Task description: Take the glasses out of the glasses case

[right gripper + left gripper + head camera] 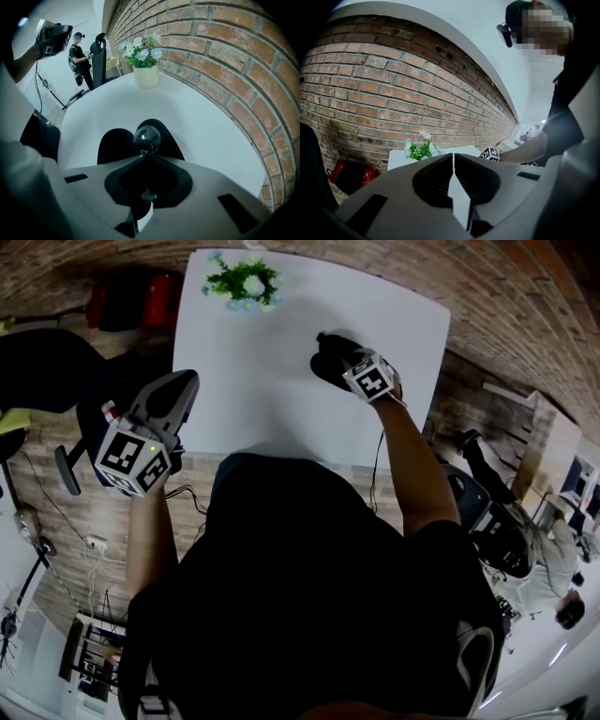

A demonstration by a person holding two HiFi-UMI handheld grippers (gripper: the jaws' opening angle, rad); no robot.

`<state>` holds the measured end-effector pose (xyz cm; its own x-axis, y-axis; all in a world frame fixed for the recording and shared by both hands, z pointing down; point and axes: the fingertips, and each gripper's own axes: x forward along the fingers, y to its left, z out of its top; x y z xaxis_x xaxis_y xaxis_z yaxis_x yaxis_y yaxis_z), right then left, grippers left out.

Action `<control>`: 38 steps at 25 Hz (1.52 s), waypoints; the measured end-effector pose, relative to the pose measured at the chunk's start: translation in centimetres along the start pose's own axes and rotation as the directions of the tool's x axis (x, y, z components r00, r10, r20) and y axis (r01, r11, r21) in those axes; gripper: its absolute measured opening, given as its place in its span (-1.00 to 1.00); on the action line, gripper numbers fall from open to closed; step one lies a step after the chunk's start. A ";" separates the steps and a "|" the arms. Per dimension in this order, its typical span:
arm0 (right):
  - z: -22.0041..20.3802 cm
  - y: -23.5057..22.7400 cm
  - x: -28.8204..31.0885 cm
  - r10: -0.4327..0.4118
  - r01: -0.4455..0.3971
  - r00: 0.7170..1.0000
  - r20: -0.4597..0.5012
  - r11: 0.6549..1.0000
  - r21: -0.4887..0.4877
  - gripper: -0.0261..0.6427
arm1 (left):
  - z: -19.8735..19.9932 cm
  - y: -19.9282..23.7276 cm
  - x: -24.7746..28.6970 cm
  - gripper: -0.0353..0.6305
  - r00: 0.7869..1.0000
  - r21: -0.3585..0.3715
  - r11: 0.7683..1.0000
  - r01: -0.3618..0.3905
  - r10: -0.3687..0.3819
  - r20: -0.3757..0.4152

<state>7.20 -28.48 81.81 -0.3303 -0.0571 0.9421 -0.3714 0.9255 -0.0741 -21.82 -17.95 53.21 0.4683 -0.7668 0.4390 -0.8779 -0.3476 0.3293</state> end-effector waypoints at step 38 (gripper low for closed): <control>1.0 1.2 -11.1 -0.077 -0.003 0.956 0.283 0.962 0.272 -0.84 | 3.3 -5.8 -3.5 -0.84 0.996 0.124 0.991 0.045 -0.054 0.071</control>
<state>9.53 -27.09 70.88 -0.5331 -0.2317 0.8137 -0.5925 0.7888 -0.1635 -18.65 -15.06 46.99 0.5069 -0.7833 0.3598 -0.8615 -0.4463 0.2422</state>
